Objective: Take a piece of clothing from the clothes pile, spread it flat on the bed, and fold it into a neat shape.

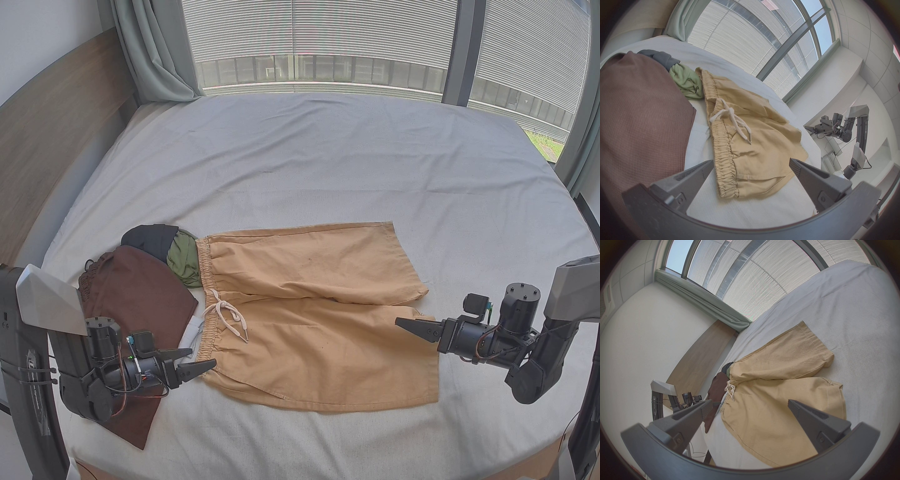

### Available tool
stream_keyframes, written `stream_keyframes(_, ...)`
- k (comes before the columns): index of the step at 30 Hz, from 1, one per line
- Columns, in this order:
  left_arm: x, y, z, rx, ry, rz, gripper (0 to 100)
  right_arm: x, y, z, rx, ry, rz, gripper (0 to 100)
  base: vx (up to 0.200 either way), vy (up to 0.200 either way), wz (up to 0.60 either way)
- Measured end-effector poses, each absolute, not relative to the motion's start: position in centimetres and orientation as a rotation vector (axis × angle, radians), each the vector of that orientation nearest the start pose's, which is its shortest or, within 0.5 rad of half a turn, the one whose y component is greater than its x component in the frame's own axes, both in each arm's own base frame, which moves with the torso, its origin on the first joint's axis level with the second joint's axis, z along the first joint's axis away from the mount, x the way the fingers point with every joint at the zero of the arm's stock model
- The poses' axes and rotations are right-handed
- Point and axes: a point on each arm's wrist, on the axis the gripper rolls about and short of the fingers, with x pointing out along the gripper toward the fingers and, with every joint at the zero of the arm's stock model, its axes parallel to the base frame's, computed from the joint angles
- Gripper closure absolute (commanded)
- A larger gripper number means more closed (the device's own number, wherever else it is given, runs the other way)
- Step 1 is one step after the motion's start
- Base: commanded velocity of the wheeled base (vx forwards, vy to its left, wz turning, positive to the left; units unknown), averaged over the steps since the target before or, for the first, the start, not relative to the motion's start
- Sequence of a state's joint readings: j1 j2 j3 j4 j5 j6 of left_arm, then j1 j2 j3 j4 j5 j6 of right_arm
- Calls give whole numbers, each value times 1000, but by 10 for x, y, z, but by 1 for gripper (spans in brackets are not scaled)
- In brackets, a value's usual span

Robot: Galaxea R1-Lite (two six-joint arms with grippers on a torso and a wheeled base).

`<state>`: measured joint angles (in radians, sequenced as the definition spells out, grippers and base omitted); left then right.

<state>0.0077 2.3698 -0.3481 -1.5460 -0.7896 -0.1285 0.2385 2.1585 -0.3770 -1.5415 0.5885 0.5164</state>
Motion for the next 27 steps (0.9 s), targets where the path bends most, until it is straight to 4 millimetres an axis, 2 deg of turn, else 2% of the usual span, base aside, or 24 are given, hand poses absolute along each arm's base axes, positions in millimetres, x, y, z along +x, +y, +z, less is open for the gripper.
stream_keyframes(18, 288, -11, -45, -354, 574, -713, 0, 287, 84, 33, 520, 473, 743, 0, 0, 0, 0)
stream_keyframes(27, 291, -16, -46, -492, 630, -670, 0, 288, 85, 31, 519, 478, 744, 0, 0, 0, 0)
